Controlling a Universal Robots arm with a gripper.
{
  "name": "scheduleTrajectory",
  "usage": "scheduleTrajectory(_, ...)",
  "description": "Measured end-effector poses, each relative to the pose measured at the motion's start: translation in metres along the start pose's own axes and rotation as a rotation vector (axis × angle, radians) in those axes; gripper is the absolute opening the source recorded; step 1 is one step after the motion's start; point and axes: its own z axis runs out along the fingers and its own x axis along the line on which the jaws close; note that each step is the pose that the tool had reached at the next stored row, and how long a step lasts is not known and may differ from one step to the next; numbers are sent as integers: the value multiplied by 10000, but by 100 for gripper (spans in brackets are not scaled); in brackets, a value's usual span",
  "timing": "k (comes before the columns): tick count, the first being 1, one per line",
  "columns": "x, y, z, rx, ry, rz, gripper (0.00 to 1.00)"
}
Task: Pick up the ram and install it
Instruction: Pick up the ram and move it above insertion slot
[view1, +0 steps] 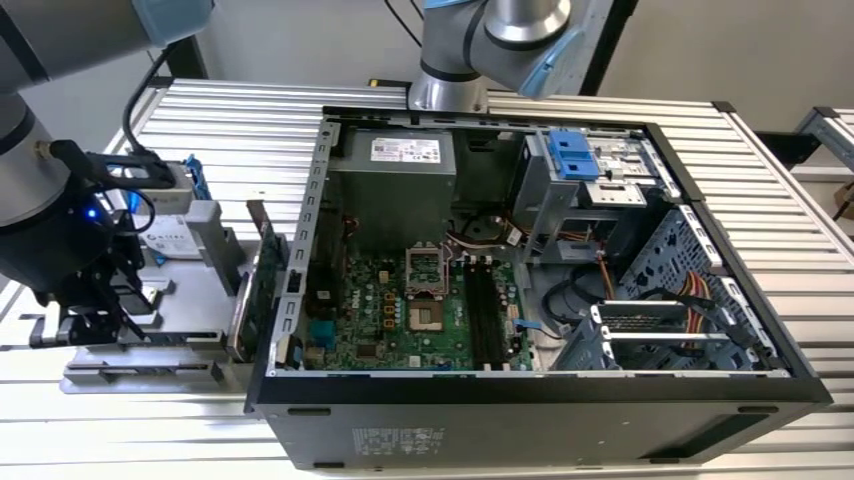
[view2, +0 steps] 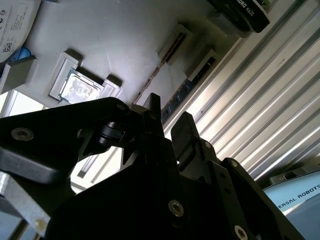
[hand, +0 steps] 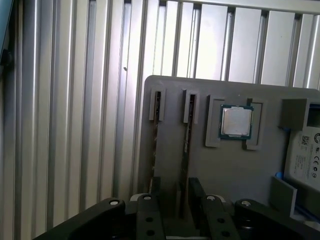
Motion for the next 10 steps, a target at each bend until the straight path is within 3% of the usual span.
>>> scheduleTrajectory(10,0,0,24,3,-2,0,100)
